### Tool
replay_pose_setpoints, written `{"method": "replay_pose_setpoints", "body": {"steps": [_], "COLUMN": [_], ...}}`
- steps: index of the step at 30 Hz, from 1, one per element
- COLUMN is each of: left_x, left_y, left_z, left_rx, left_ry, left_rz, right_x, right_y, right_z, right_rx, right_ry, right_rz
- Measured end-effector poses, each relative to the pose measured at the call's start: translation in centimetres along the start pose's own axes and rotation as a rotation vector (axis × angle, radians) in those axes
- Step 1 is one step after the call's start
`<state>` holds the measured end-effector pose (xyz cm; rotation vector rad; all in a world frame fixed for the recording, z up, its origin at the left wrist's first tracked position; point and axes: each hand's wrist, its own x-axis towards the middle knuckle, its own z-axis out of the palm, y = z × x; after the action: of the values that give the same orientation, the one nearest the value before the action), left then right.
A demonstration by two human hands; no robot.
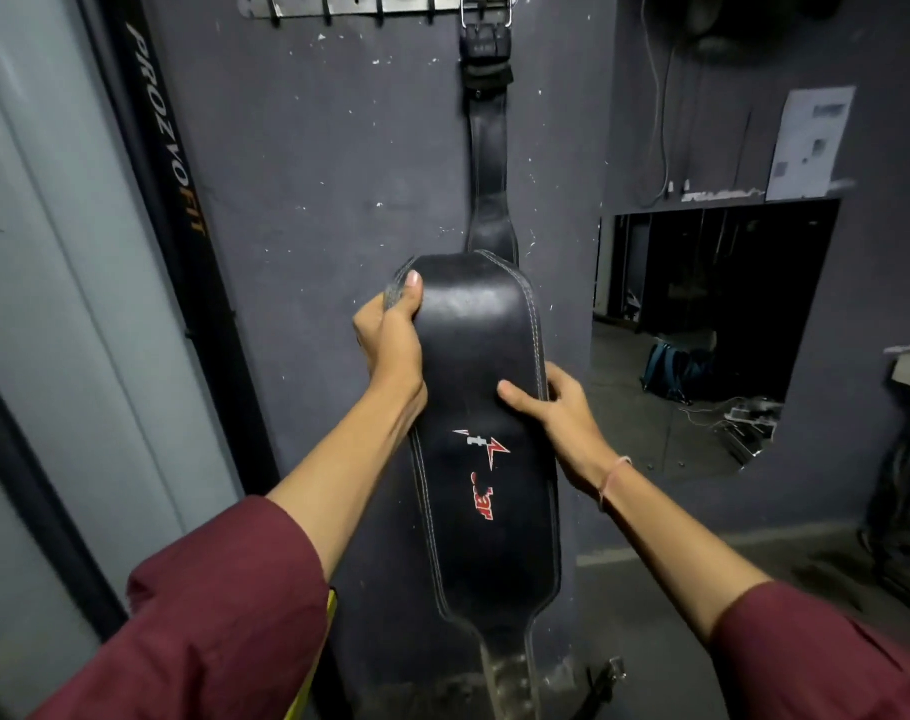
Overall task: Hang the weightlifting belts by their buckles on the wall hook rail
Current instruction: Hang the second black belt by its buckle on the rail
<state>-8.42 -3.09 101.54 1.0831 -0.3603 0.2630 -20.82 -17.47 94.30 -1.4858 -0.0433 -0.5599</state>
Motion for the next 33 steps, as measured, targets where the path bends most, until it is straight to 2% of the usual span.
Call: {"method": "replay_pose_setpoints", "body": {"steps": [3,7,10,13,17,23,26,28,30,33], "left_x": [-0.5,-2.6,-3.7,-3.8,-2.6,-0.3,0.0,-1.5,-3.4,-3.6], "left_y": [-0.2,-1.5,-1.7,-1.5,-1.4,2.8,3.3,1.8,0.5,0.3], "left_z": [0.4,0.4,0.5,0.1,-0.7,-1.6,-3.0,-4.2,-4.8,-4.6], "left_rx": [0.050,0.066,0.030,-0.006,0.036,0.081,0.142,0.213,0.221,0.178], "left_ry": [0.021,-0.052,-0.043,-0.071,-0.047,-0.276,-0.322,-0.345,-0.316,-0.230], "left_rz": [-0.024,-0.069,-0.074,-0.099,-0.109,-0.018,0.068,0.062,0.020,0.003], "right_x": [-1.4,1.6,3.3,1.1,-1.2,2.2,3.0,4.2,5.3,5.9], "right_y": [0.9,-2.4,-3.8,-1.6,2.1,-1.5,-3.4,-4.8,-6.3,-7.2], "right_z": [0.1,0.3,0.4,0.4,1.0,4.4,5.9,6.4,6.7,6.5], "right_rx": [-0.005,0.108,0.153,0.157,0.077,0.179,0.200,0.243,0.275,0.190], "right_ry": [-0.040,0.086,0.074,0.062,0.057,0.193,0.220,0.260,0.299,0.268], "right_rz": [-0.009,-0.105,-0.124,-0.133,-0.021,-0.099,-0.153,-0.187,-0.205,-0.217]}}
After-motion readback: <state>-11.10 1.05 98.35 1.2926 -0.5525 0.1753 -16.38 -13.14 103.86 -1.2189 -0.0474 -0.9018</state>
